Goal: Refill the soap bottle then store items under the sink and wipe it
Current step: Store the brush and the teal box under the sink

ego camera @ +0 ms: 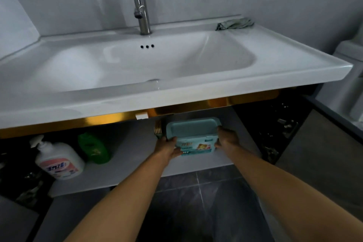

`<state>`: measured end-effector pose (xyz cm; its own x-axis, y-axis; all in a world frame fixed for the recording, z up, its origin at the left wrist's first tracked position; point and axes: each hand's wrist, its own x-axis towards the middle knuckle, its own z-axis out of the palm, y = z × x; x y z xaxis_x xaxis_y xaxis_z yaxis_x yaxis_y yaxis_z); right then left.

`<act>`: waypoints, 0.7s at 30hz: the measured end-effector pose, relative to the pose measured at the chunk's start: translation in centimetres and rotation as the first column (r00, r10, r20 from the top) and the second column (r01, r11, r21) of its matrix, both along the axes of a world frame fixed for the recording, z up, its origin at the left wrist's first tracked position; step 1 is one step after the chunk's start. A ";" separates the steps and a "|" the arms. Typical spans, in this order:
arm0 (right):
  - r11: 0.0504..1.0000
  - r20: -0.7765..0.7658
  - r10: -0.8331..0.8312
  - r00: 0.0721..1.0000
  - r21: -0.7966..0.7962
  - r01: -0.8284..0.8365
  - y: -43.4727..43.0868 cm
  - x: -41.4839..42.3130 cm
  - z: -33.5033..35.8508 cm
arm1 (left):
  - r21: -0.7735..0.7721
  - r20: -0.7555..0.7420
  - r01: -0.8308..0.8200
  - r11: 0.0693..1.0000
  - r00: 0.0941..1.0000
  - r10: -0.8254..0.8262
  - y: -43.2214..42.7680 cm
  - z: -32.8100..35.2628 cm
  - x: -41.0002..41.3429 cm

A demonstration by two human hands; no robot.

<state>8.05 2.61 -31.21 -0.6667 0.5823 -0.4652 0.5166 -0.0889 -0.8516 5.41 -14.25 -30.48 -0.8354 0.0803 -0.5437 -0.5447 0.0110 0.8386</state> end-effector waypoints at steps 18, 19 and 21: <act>0.964 0.008 -0.071 0.997 0.257 0.066 -2.2 0.4 0.6 | 0.075 0.048 -0.039 0.996 0.998 0.035 -1.8 0.3 0.0; 0.962 0.022 -0.073 0.997 0.264 0.064 -2.6 0.5 1.4 | 0.019 0.075 -0.045 0.999 0.996 0.043 -2.2 1.0 0.1; 0.970 0.078 -0.050 0.996 0.243 0.029 -3.0 1.2 2.3 | -0.084 0.125 -0.032 0.996 0.991 0.042 -3.6 2.5 0.7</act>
<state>9.22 -0.40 -28.95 -0.6062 0.7091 -0.3602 0.5861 0.0922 -0.8050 6.16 -17.86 -28.02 -0.7608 0.0015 -0.6490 -0.6480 0.0549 0.7597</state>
